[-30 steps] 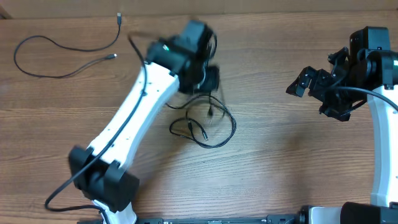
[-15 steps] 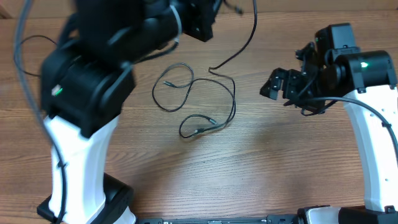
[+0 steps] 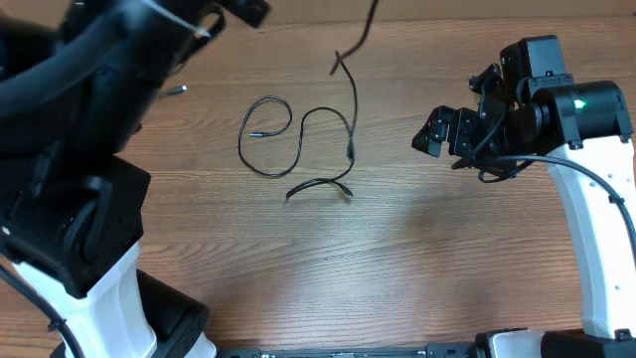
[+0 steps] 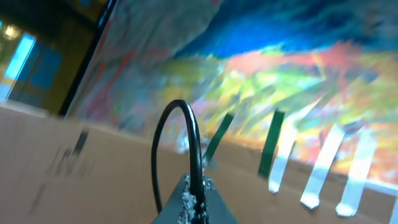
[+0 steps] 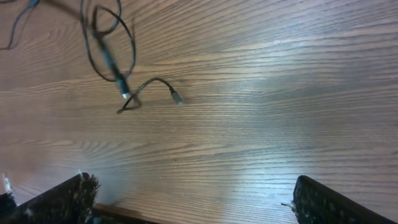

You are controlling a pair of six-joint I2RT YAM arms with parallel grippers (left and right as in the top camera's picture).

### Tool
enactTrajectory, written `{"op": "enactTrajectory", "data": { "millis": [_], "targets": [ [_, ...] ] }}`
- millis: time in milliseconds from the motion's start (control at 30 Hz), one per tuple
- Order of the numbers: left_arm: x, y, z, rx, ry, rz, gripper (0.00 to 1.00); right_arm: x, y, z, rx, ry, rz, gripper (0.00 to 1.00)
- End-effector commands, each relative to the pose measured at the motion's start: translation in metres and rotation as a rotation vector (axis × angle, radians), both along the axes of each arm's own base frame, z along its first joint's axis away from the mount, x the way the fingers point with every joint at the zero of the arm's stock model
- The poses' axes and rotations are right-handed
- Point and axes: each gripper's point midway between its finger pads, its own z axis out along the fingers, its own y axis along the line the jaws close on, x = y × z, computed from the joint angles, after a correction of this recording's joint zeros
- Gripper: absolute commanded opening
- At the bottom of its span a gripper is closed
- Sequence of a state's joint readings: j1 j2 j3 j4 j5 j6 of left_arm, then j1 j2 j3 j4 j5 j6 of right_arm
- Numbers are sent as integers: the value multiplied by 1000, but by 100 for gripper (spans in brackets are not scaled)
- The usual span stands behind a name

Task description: Untangle cables

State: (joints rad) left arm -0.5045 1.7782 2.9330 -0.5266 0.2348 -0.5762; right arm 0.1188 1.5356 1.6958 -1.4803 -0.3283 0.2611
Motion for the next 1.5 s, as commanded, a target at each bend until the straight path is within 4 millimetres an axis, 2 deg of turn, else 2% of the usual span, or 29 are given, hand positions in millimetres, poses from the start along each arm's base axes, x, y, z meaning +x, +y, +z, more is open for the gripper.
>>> {"op": "enactTrajectory", "data": {
  "millis": [0, 67, 133, 200, 300, 333, 600, 700, 800, 933, 1067, 1133, 1200, 1233, 1300, 1467],
  "targets": [
    [-22, 14, 16, -74, -25, -23, 4, 1, 9, 8, 55, -21, 22, 100],
    [-22, 14, 17, -82, -18, -30, 4, 3, 18, 13, 102, -47, 69, 100],
    [-21, 14, 16, -84, -14, -26, 4, 3, 36, 24, 193, -103, 181, 100],
    [-20, 14, 16, -84, -12, -25, 4, -4, 62, 46, 345, -209, 378, 100],
    [-18, 15, 14, -83, 1, -18, 4, -15, 85, 76, 521, -343, 564, 100],
    [-11, 18, 10, -90, 31, 11, 4, -20, 95, 97, 627, -422, 638, 100],
    [17, 32, -11, -114, 165, 145, 4, -31, 108, 147, 874, -591, 779, 100],
    [29, 35, -28, -93, 243, 191, 4, -39, 109, 165, 964, -643, 836, 100],
    [40, 38, -46, -84, 326, 228, 4, -43, 109, 175, 1007, -677, 872, 100],
    [43, 37, -55, -76, 366, 229, 4, -45, 113, 176, 1007, -692, 896, 100],
    [44, 33, -63, -118, 438, 177, 4, -53, 130, 179, 1006, -734, 987, 100],
    [45, 31, -66, -115, 453, 170, 4, -40, 142, 173, 920, -716, 952, 100],
    [45, 30, -67, -111, 455, 165, 4, -13, 148, 162, 795, -664, 801, 100],
    [44, 29, -67, -106, 454, 155, 4, 12, 149, 155, 694, -666, 676, 100],
    [42, 27, -66, -100, 452, 143, 4, 20, 153, 158, 657, -710, 657, 100],
    [40, 22, -66, -98, 456, 108, 4, 22, 172, 173, 635, -828, 700, 100]
  ]
}}
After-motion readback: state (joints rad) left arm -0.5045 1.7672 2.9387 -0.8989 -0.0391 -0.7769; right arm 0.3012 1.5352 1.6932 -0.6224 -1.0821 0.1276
